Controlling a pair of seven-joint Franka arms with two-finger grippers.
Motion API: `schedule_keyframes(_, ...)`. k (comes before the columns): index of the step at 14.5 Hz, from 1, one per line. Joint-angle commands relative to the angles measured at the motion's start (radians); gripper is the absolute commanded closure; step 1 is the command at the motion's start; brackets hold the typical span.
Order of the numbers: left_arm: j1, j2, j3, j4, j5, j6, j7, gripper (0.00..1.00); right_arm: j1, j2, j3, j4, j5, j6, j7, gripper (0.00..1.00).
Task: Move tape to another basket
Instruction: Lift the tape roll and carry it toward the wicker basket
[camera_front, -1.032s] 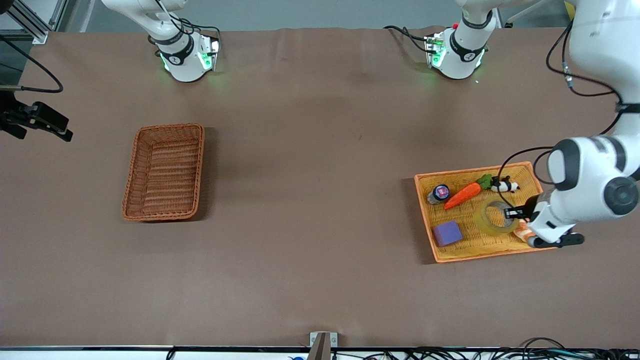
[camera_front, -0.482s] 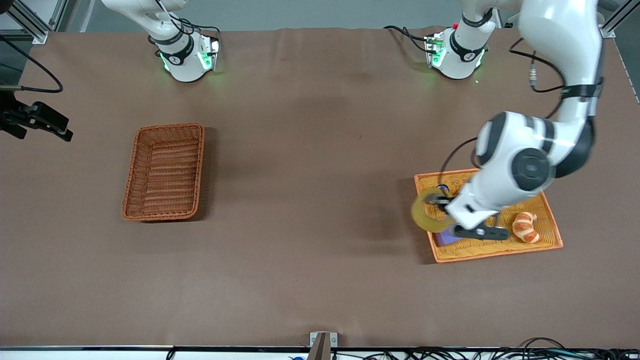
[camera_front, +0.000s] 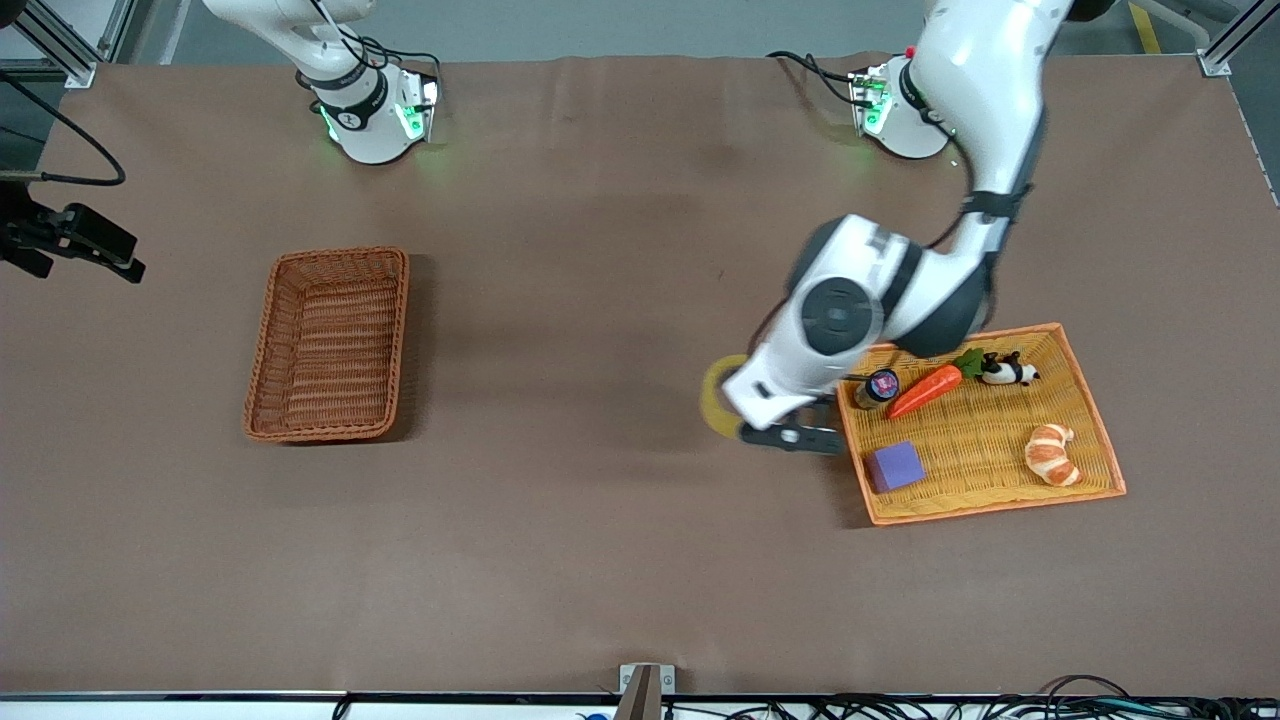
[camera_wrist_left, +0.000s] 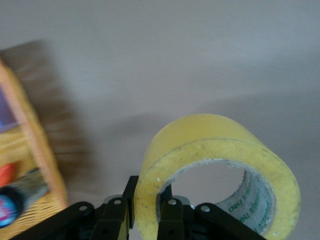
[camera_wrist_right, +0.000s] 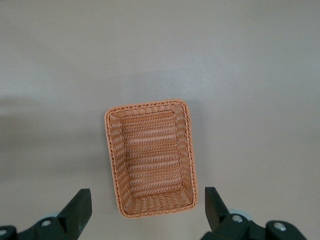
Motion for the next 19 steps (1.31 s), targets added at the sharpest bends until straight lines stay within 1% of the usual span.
schedule_keyframes(1, -0.089, 0.068, 0.005, 0.109, 0.005, -0.008, -0.041, 0.98, -0.015, 0.000, 0.005, 0.006, 0.016, -0.008, -0.003, 0.00)
schedule_keyframes(2, -0.115, 0.087, 0.005, 0.134, 0.002, -0.002, -0.044, 0.96, -0.015, 0.000, 0.005, 0.006, 0.015, -0.010, -0.003, 0.00)
schedule_keyframes(3, -0.142, 0.116, 0.005, 0.166, -0.018, 0.006, -0.050, 0.94, -0.011, 0.000, 0.005, 0.006, 0.006, -0.010, -0.002, 0.00)
schedule_keyframes(4, -0.165, 0.142, 0.005, 0.178, -0.038, 0.035, -0.066, 0.94, -0.010, 0.000, 0.007, 0.005, -0.001, -0.010, 0.004, 0.00)
schedule_keyframes(6, -0.208, 0.180, 0.005, 0.180, -0.049, 0.154, -0.101, 0.94, -0.023, 0.000, 0.007, 0.000, 0.001, -0.007, 0.006, 0.00)
schedule_keyframes(9, -0.232, 0.235, -0.022, 0.186, -0.111, 0.237, -0.106, 0.95, -0.027, 0.003, 0.008, -0.005, 0.004, -0.008, 0.003, 0.00)
schedule_keyframes(11, -0.235, 0.284, -0.036, 0.206, -0.189, 0.296, -0.098, 0.95, -0.029, 0.003, 0.008, -0.003, 0.004, -0.008, -0.002, 0.00)
schedule_keyframes(13, -0.235, 0.317, -0.052, 0.221, -0.194, 0.307, -0.090, 0.95, -0.027, 0.027, 0.008, -0.012, 0.004, -0.011, -0.003, 0.00)
schedule_keyframes(15, -0.233, 0.321, -0.061, 0.212, -0.196, 0.305, -0.084, 0.90, -0.023, 0.036, 0.008, -0.029, 0.006, -0.005, -0.005, 0.00)
schedule_keyframes(16, -0.233, 0.324, -0.062, 0.207, -0.197, 0.299, -0.083, 0.85, -0.018, 0.041, 0.008, -0.037, 0.007, -0.002, -0.005, 0.00)
schedule_keyframes(17, -0.232, 0.334, -0.065, 0.206, -0.199, 0.298, -0.081, 0.76, -0.015, 0.041, 0.008, -0.048, 0.007, 0.002, -0.005, 0.00)
schedule_keyframes(18, -0.229, 0.328, -0.065, 0.204, -0.205, 0.293, -0.083, 0.58, -0.014, 0.043, 0.010, -0.055, 0.010, 0.005, -0.005, 0.00)
schedule_keyframes(19, -0.226, 0.317, -0.064, 0.206, -0.207, 0.278, -0.093, 0.28, -0.007, 0.044, 0.010, -0.066, 0.012, 0.019, -0.005, 0.00)
